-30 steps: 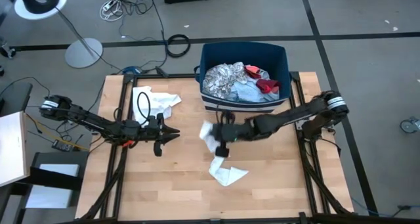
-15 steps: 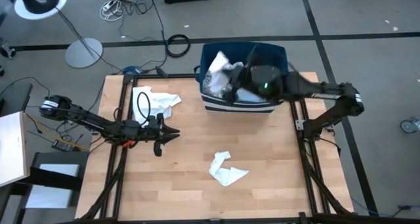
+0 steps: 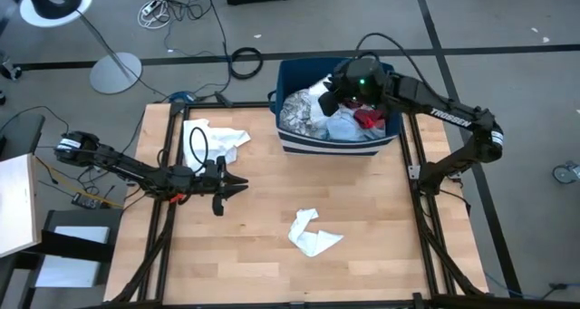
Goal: Sort clothes
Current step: Put the white underwear into the blue bin
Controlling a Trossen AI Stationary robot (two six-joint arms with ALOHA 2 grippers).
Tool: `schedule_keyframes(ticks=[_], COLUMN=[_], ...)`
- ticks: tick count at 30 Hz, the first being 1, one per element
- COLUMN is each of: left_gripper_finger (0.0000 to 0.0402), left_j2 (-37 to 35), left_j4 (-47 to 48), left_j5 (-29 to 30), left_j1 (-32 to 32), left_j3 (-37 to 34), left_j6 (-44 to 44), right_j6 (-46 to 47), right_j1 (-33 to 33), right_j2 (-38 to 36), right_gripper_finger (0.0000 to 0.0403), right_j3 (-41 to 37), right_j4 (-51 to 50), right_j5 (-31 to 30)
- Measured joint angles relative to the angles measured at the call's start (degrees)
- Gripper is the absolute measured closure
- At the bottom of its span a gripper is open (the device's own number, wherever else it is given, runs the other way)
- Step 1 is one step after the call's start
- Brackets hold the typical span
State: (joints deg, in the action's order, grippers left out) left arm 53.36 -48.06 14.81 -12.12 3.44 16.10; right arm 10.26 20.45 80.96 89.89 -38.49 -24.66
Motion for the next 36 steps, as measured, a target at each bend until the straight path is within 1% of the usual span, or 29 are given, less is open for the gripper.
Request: schedule_keyframes(ticks=[4, 6, 11, 12, 14, 16, 18, 24, 28, 31, 34, 36], left_gripper_finger=[0.0312, 0.0312, 0.0312, 0.0312, 0.0312, 0.0312, 0.0312, 0.0312, 0.0312, 0.0312, 0.0313, 0.0326], left_j2=[0.00, 0.00, 0.00, -0.02, -0.02, -0.02, -0.02, -0.02, -0.01, -0.02, 0.00, 0.00], left_j4=[0.03, 0.07, 0.97, 1.60, 3.93, 6.67, 10.31, 22.89, 31.20, 36.41, 42.42, 45.28], left_j5=[0.00, 0.00, 0.80, 2.13, 6.82, 11.67, 14.29, 14.71, 14.64, 13.88, 12.97, 10.77], left_j1=[0.00, 0.00, 0.00, 0.00, 0.04, 0.76, 2.73, 13.36, 21.02, 25.35, 28.38, 29.24], left_j3=[0.02, 0.02, 0.01, 0.01, 0.02, 0.02, 0.02, 0.80, 1.84, 2.16, 2.14, 2.13], left_j6=[0.02, 0.57, 2.25, 2.45, 3.35, 5.30, 7.60, 14.06, 13.91, 11.38, 11.34, 12.64], right_j6=[0.89, 2.21, 4.34, 5.53, 8.47, 12.33, 15.58, 27.27, 33.55, 37.37, 39.46, 40.21], right_j1=[0.80, 0.22, -4.80, -6.46, -10.35, -15.02, -19.95, -34.01, -41.37, -45.06, -47.51, -48.66], right_j2=[-1.71, -3.26, -8.79, -9.98, -12.13, -14.21, -16.36, -21.79, -23.31, -23.54, -23.20, -22.89], right_gripper_finger=[0.0274, 0.0258, 0.0236, 0.0235, 0.0234, 0.0235, 0.0236, 0.0236, 0.0238, 0.0238, 0.0238, 0.0238], right_j3=[0.00, 0.00, 0.01, 0.00, -0.02, -1.15, -3.53, -14.68, -24.02, -30.64, -36.89, -40.71], right_j4=[-0.86, -3.61, -15.19, -17.83, -23.47, -26.41, -27.78, -26.67, -21.37, -15.26, -7.47, -1.80], right_j5=[0.78, 1.16, 9.20, 9.70, 9.45, 7.99, 6.11, -0.61, -4.24, -5.13, -5.75, -6.34])
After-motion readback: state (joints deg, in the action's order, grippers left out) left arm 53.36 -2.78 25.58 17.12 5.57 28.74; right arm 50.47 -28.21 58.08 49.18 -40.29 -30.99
